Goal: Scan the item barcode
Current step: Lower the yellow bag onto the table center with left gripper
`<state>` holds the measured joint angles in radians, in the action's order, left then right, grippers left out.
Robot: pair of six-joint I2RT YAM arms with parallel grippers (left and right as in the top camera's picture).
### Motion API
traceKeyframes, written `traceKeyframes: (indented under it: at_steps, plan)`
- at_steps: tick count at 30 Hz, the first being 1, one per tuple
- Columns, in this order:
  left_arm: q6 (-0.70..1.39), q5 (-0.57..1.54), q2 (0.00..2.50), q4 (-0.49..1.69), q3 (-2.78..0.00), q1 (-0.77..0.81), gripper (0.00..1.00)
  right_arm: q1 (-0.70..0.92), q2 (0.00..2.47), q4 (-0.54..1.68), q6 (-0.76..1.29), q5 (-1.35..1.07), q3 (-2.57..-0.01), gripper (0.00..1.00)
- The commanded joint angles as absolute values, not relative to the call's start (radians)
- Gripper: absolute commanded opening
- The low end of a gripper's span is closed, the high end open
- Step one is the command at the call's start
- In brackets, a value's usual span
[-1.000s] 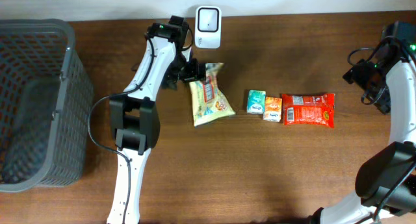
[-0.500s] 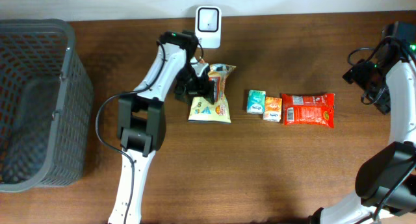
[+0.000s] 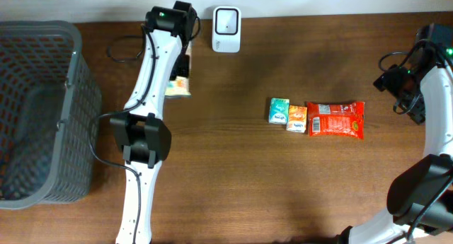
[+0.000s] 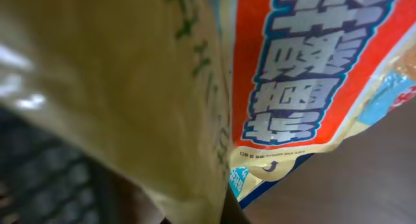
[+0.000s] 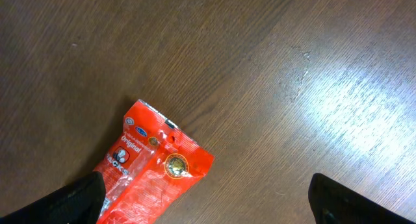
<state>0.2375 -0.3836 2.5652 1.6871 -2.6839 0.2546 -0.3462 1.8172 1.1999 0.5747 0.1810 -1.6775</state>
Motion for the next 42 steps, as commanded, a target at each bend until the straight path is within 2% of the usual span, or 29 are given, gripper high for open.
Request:
traceKeyframes:
  at_steps: [1,4,5,7,9,11,12,13,14,16,18,19,21,22,24,25,29,34,37,39,40,41,42]
  plan:
    - [0.437,-0.772,2.526,1.689,-2.667,0.255,0.00,-0.347,1.806,1.200,0.574,0.183,-1.687,0.99]
    - [0.561,-0.921,2.526,1.689,-2.534,0.266,0.00,-0.347,1.806,1.200,0.574,0.183,-1.687,0.99]
    - [0.570,-0.913,2.526,1.689,-2.446,0.283,0.00,-0.347,1.806,1.200,0.574,0.183,-1.687,0.99]
    - [0.614,-0.954,2.526,1.689,-2.297,0.372,0.00,-0.347,1.806,1.200,0.574,0.183,-1.687,0.99]
    - [0.598,-0.850,2.526,1.689,-2.277,0.464,0.00,-0.347,1.806,1.200,0.574,0.183,-1.687,0.99]
    - [0.578,-0.709,2.526,1.689,-2.277,0.553,0.13,-0.347,1.806,1.200,0.574,0.183,-1.687,0.99]
    - [0.556,-0.674,2.526,1.689,-2.277,0.598,0.47,-0.347,1.806,1.200,0.574,0.183,-1.687,0.99]
    - [0.538,-0.647,2.526,1.689,-2.277,0.640,0.60,-0.347,1.806,1.200,0.574,0.183,-1.687,0.99]
    - [0.490,-0.606,2.526,1.689,-2.277,0.672,0.61,-0.347,1.806,1.200,0.574,0.183,-1.687,0.99]
    - [0.418,-0.542,2.511,1.689,-2.288,0.719,0.50,-0.347,1.806,1.200,0.574,0.183,-1.687,0.99]
    - [0.418,-0.544,2.477,1.681,-2.362,0.690,0.47,-0.347,1.806,1.200,0.574,0.183,-1.687,0.99]
    - [0.417,-0.546,2.471,1.663,-2.408,0.659,0.36,-0.347,1.806,1.200,0.574,0.183,-1.687,0.99]
    - [0.418,-0.537,2.471,1.500,-2.473,0.522,0.02,-0.347,1.806,1.200,0.574,0.183,-1.687,0.99]
    - [0.422,-0.506,2.475,1.436,-2.471,0.476,0.00,-0.347,1.806,1.200,0.574,0.183,-1.687,0.99]
    - [0.420,-0.201,2.492,1.292,-2.444,0.369,0.04,-0.347,1.806,1.200,0.574,0.183,-1.687,0.99]
    - [0.420,-0.163,2.502,1.275,-2.426,0.354,0.04,-0.347,1.806,1.200,0.574,0.183,-1.687,0.99]
    - [0.420,-0.145,2.512,1.270,-2.292,0.374,0.00,-0.347,1.806,1.200,0.574,0.183,-1.687,0.99]
    - [0.365,-0.195,2.508,1.352,-2.199,0.517,0.00,-0.347,1.806,1.200,0.574,0.183,-1.687,0.99]
    - [0.366,-0.286,2.502,1.480,-2.305,0.532,0.00,-0.347,1.806,1.200,0.574,0.183,-1.687,0.99]
    - [0.369,-0.285,2.502,1.644,-2.513,0.519,0.00,-0.347,1.806,1.200,0.574,0.183,-1.687,0.99]
    - [0.369,-0.284,2.502,1.690,-2.577,0.517,0.05,-0.347,1.806,1.200,0.574,0.183,-1.687,0.99]
    - [0.315,-0.183,2.484,1.689,-2.607,0.516,0.32,-0.347,1.806,1.200,0.574,0.183,-1.687,0.99]
    - [0.286,-0.087,2.464,1.689,-2.607,0.516,0.37,-0.347,1.806,1.200,0.574,0.183,-1.687,0.99]
